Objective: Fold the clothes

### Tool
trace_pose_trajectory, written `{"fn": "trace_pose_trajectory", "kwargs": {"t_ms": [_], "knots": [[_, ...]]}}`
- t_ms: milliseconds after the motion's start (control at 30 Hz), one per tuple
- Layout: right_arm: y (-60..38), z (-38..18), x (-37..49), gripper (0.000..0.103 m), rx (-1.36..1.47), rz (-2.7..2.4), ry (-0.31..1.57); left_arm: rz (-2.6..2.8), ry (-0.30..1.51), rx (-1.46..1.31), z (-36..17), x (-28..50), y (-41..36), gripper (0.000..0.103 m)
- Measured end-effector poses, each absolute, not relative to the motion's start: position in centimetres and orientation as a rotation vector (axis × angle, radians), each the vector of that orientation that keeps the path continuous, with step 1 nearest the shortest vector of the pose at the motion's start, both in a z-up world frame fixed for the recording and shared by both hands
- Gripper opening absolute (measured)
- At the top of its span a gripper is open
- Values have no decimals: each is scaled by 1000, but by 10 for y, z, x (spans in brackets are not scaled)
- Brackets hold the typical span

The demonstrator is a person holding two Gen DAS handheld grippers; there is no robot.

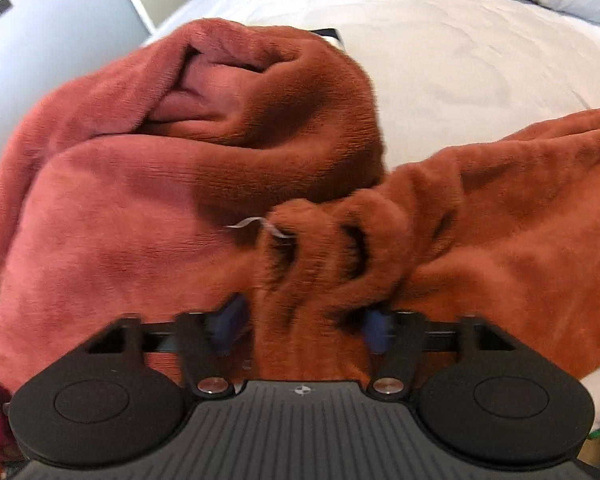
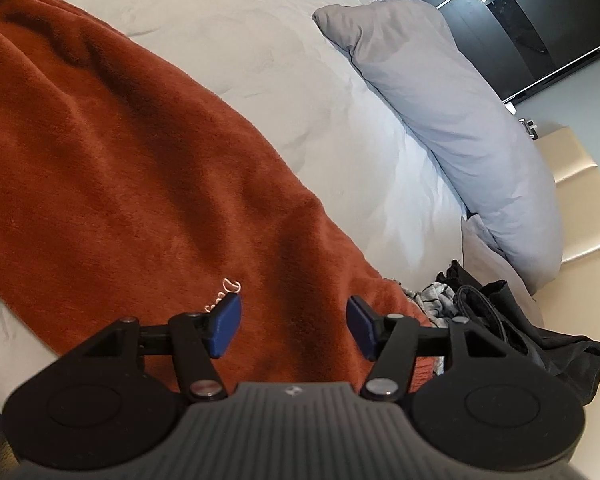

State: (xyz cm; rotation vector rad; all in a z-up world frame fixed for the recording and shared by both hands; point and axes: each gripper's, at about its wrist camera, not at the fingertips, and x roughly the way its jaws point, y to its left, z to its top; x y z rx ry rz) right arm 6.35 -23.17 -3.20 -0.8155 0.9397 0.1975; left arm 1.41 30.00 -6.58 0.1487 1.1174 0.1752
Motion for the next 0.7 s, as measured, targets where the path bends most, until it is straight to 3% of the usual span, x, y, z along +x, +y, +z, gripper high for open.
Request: {"fn": "trace_pose_trajectory", "kwargs": {"t_ms": [33, 133, 433, 700], "knots": [[-232, -32, 64, 62, -813, 197, 942, 170, 1119, 137, -64, 15, 300, 31], [-234, -31, 64, 62, -807, 195, 944, 155, 1103, 55, -48, 12, 302, 22], [-235, -32, 61, 63, -811, 207, 952, -59, 1059, -346, 35, -6, 304, 20], [-231, -22, 58, 64, -797, 224, 924, -247, 1044, -238, 89, 14, 193, 20]]}}
